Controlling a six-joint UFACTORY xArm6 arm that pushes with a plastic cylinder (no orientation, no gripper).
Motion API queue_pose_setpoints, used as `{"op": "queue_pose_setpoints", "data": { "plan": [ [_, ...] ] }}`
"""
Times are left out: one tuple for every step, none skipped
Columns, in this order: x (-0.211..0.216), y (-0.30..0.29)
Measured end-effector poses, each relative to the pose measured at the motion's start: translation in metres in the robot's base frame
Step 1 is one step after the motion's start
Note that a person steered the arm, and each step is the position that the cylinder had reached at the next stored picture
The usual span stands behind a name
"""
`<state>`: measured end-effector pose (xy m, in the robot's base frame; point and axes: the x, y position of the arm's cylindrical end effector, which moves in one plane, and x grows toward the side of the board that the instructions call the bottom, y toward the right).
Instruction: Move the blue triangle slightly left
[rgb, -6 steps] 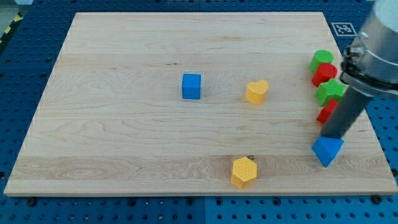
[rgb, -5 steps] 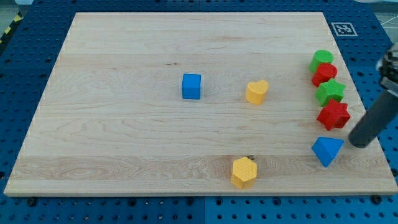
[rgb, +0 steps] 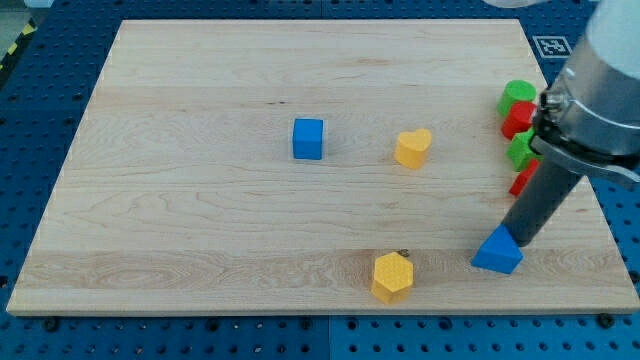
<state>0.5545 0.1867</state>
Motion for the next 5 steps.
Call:
{"op": "queue_pose_setpoints", "data": {
  "plan": [
    [0.0,-0.008],
    [0.0,-0.009],
    [0.003,-0.007],
    [0.017,-0.006],
    [0.019,-0.008]
  ]
}}
